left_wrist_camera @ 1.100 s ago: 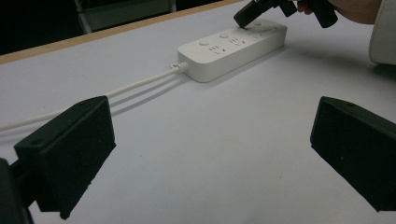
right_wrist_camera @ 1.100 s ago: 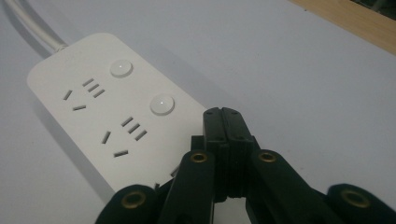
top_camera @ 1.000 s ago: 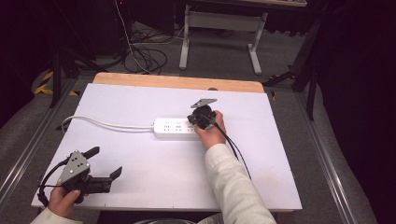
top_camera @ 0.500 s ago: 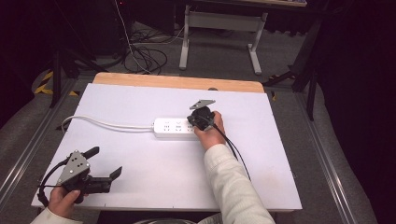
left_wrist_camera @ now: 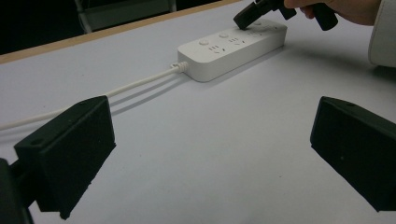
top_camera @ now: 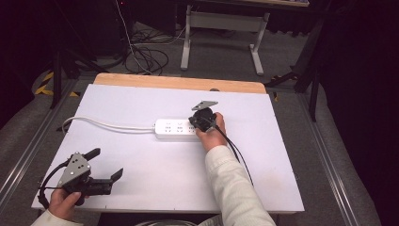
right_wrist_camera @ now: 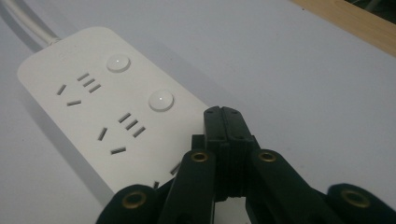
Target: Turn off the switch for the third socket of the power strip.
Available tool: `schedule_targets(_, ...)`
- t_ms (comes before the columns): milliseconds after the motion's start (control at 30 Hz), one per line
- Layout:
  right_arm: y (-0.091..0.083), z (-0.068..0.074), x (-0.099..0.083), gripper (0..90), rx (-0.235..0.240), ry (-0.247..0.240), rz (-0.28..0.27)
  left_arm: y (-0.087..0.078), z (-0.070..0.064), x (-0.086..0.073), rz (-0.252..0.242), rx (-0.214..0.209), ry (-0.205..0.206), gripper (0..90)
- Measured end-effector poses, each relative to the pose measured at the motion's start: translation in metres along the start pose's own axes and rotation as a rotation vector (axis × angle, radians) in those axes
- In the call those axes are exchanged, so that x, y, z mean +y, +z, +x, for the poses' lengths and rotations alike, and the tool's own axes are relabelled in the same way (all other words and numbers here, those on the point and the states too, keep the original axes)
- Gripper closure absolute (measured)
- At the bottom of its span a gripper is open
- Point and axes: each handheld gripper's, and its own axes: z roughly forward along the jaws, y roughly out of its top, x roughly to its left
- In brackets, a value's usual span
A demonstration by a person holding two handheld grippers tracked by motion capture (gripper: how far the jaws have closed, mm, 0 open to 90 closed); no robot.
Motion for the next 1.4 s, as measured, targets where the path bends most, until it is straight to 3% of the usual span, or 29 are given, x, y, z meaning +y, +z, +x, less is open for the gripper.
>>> schedule_targets(600,0.001,-0.004,0.002,90.0,0.021,0.012,0.028,0.000,0.000,0.000,-0.001,-0.001,0.000,0.3)
schedule_targets(767,0.001,-0.002,0.004,90.0,0.016,-0.010,0.035,0.000,0.000,0.000,-0.002,-0.001,0.001,0.3)
schedule_targets(867,-0.003,0.004,0.008,90.0,-0.015,-0.055,0.045,0.000,0.000,0.000,-0.002,-0.001,-0.001,0.3)
schedule_targets(900,-0.003,0.005,0.008,90.0,-0.003,-0.063,0.044,0.000,0.001,0.000,-0.001,-0.002,0.000,0.3)
schedule_targets(933,-0.009,0.008,0.010,90.0,-0.002,-0.082,0.016,0.000,0.001,0.000,0.000,0.000,0.003,0.3)
schedule_targets(1067,-0.021,0.009,0.017,90.0,0.021,-0.081,-0.034,0.001,0.001,0.000,-0.002,-0.003,0.006,0.3)
schedule_targets(1200,-0.029,0.012,0.021,90.0,0.031,-0.105,-0.032,0.001,0.000,0.000,-0.004,-0.003,0.003,0.3)
schedule_targets(1400,-0.037,0.013,0.024,90.0,0.041,-0.096,-0.047,0.001,0.000,0.000,-0.005,-0.003,0.002,0.3)
